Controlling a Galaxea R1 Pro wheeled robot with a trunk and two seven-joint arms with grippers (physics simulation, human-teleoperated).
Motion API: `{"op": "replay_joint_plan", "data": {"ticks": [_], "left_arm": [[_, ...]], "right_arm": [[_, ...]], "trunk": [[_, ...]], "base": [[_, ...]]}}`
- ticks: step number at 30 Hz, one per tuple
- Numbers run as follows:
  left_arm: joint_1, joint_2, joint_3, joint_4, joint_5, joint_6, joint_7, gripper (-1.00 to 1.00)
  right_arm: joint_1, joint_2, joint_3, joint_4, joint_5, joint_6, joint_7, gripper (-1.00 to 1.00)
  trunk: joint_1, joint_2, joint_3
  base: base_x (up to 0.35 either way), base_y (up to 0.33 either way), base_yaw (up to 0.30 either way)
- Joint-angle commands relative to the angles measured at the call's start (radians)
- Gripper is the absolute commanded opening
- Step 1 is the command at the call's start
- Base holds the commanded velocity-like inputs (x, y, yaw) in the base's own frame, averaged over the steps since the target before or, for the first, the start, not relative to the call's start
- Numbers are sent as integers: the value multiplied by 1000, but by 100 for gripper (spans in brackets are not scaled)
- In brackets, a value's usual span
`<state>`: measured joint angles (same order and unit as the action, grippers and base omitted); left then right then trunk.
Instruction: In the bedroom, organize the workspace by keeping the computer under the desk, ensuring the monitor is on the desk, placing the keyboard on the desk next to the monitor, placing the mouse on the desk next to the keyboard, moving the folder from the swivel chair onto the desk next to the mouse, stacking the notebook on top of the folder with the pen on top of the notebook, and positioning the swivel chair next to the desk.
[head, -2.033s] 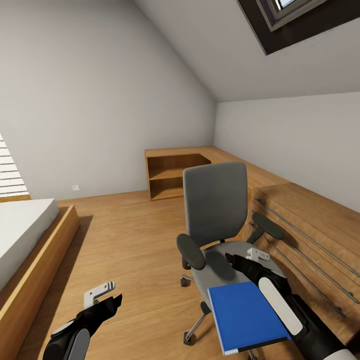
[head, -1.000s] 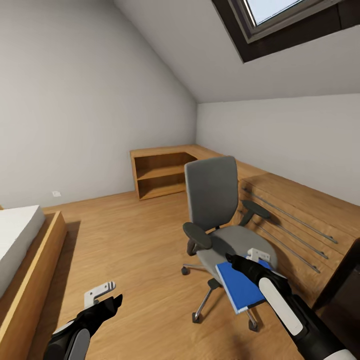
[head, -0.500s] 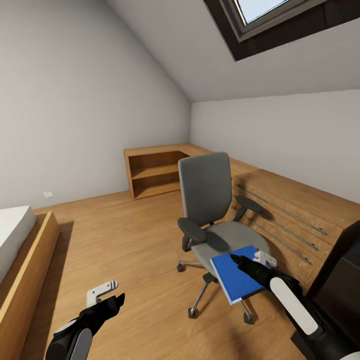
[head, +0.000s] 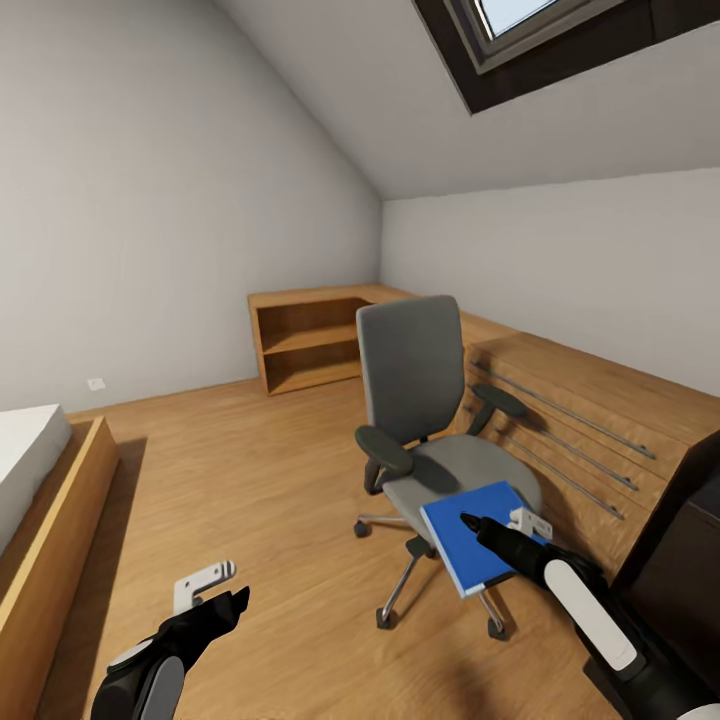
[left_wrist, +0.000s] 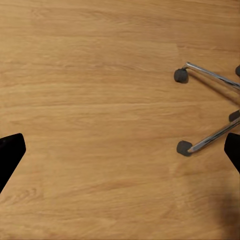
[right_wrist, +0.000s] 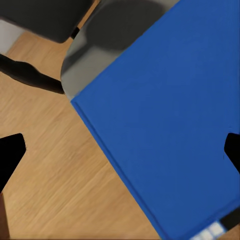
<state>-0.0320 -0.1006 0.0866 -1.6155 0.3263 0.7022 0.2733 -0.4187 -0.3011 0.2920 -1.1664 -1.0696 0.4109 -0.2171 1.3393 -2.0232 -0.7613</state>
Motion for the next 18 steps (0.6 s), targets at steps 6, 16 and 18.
{"op": "replay_joint_plan", "data": {"ticks": [6,16,18], "left_arm": [[-1,-1,1,-1,11,4,7,100],[0,-2,1,-1,11,4,7,100],[-1,-2,1,-1,11,4,7,100]], "right_arm": [[-1,-2,-3,16,-46,0,17,100],[1,-23,-4,22,-74,0,25,100],[1,-24,-4,22,-75,0,25,100]], "trunk": [[23,-43,-20],[61,-113,-51],[69,-127,-58]], "base": [[0,0,0],[-98,0,0],[-175,0,0]]}}
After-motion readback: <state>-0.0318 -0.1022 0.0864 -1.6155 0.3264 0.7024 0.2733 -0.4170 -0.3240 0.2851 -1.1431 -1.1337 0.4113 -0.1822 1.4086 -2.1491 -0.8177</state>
